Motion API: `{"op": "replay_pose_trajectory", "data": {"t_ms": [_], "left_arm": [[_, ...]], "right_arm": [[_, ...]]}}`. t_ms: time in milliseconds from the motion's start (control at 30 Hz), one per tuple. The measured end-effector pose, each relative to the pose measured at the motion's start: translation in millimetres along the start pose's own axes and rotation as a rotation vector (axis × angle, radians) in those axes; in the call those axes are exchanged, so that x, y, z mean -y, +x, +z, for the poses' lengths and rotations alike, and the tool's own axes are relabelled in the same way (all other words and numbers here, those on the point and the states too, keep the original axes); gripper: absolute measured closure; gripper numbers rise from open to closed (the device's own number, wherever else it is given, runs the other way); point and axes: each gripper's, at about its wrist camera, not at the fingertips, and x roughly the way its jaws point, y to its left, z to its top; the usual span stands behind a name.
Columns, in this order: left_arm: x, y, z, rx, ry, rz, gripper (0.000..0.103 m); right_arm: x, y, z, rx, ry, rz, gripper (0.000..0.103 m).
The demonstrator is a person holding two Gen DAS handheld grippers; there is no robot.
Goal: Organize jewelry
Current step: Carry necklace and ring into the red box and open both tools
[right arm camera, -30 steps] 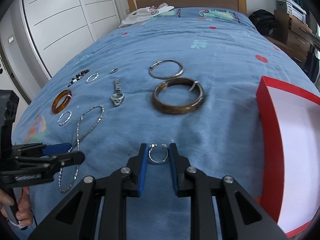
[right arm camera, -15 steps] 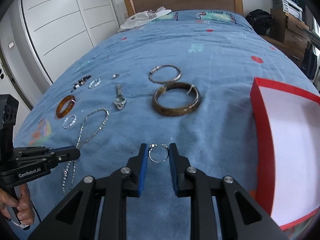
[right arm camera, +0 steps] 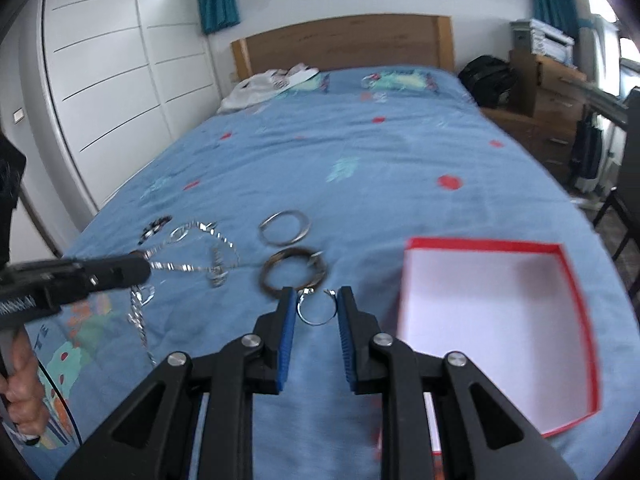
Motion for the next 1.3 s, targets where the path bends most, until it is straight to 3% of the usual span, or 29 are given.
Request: {"op": "replay_pose_trajectory", "data": {"t_ms": [167,400,600,833,933,1067,1300], "left_arm": [[55,27,30,0.022,0.069,-0.106,0.099],[102,99,40,-0.034,0.109,-0.186,0.099],[108,170,37,-0.131,0.133,-0.149,0.099],[91,201,20,-0.216,0.12,-0.097,0.098],[84,197,16,-0.211,0.113,-0.078,0.096],[80,182,19,-0.161,0.132,-0.048,0.069],[64,181,30,-0.128,0.096,-0.042,0.069]], "right_arm": [[56,-31,13,0.036,0.022,-0.109,0.083],[117,-49,11,0.042,0.053,-0.198,0.083],[148,-36,2,0.023,0.089,-0.21,0.083],[156,-3,1,-0.005,0.101,-0.162,0.083],[155,12,6,-0.014,0.108,-0.134,0.083],[154,33,11,-0.035,0.114,-0.11,0.083],[150,72,14,-0.143,0.098,-0.08,0.083]]}}
